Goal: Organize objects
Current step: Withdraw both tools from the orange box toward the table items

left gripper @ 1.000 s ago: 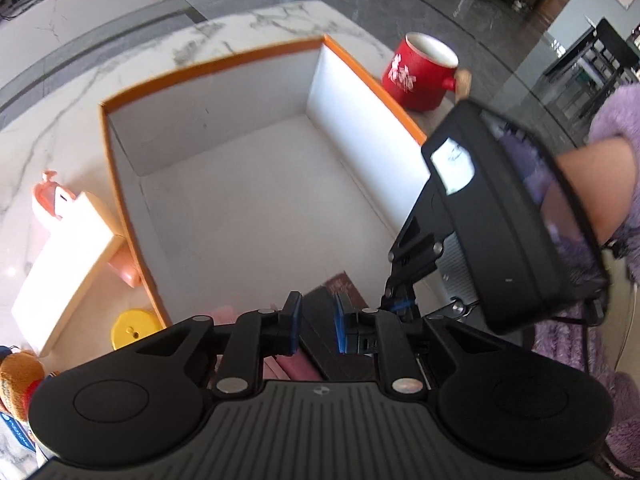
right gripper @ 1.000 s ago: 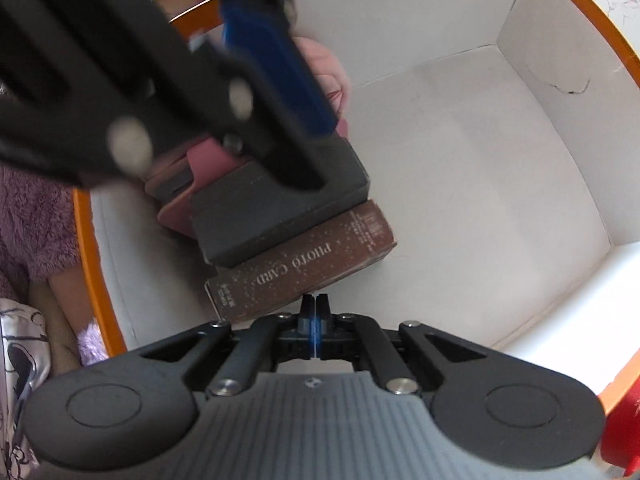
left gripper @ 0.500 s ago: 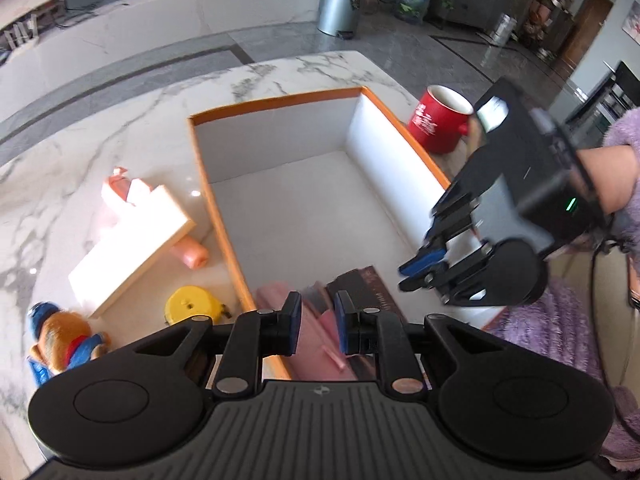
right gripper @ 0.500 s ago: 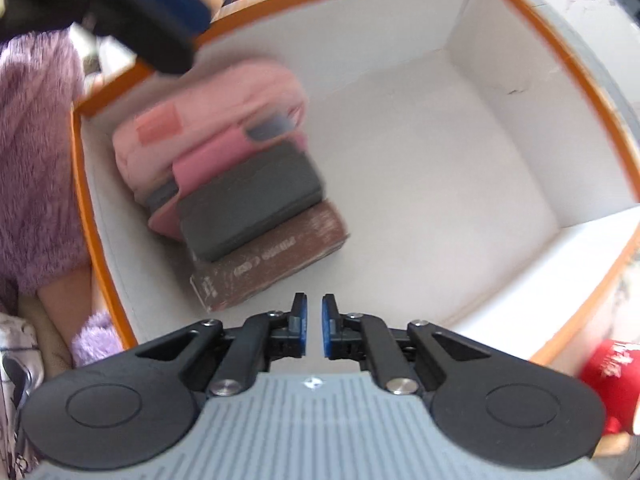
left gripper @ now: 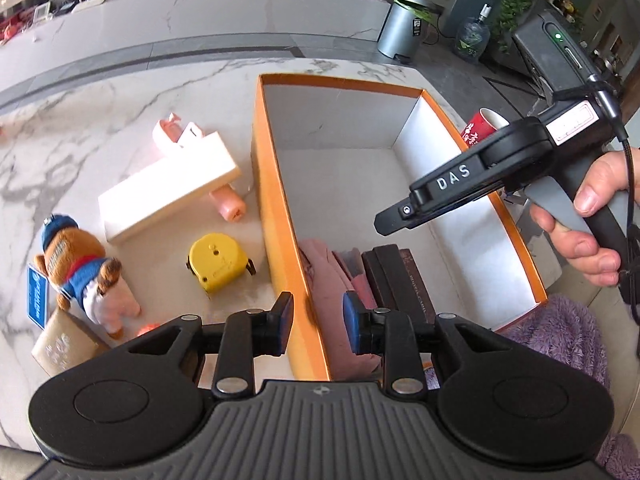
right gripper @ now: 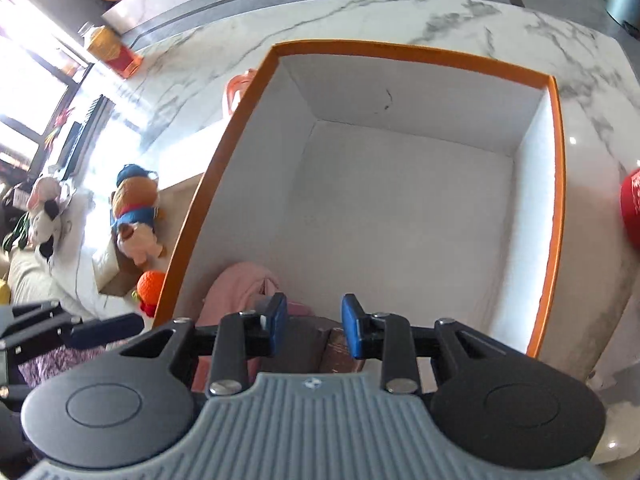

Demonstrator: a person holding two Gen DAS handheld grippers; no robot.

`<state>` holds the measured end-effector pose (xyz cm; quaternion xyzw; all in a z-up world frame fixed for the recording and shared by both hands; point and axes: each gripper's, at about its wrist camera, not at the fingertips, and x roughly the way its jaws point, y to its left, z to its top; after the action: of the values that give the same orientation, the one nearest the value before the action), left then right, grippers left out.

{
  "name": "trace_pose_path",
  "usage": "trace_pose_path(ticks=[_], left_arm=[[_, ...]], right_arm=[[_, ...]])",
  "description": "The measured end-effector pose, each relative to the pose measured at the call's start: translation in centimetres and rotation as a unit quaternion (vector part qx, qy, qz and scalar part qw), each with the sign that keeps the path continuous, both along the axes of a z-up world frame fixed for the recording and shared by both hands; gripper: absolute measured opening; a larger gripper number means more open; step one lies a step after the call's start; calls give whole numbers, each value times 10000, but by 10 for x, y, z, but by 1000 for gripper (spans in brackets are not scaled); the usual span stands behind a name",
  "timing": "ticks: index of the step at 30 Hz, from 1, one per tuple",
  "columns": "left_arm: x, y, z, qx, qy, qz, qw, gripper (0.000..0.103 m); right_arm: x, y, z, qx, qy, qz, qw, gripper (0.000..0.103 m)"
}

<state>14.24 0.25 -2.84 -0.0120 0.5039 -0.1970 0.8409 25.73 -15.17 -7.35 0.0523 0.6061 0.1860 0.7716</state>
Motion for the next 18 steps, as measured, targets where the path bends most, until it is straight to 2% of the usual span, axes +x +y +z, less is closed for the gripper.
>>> trace_pose_path(ticks=[5,7,13,18], left_arm=[[-3,2,-10,-140,157,37,9998,31],[-5,2,-13,-224,234,20,9995,31],[-11,1,-15,-196,176,54,9996,29],[-16,1,-13,-179,183,71,9996,27]], right_arm=[[2,-5,-22,202,284,-361,9987,31],[0,-6,-24,291,367,-427,9980,25],[-8,-7,-27,287,698,-443,9962,25],[-12,-4,-27,249,603,-414,9970,25]])
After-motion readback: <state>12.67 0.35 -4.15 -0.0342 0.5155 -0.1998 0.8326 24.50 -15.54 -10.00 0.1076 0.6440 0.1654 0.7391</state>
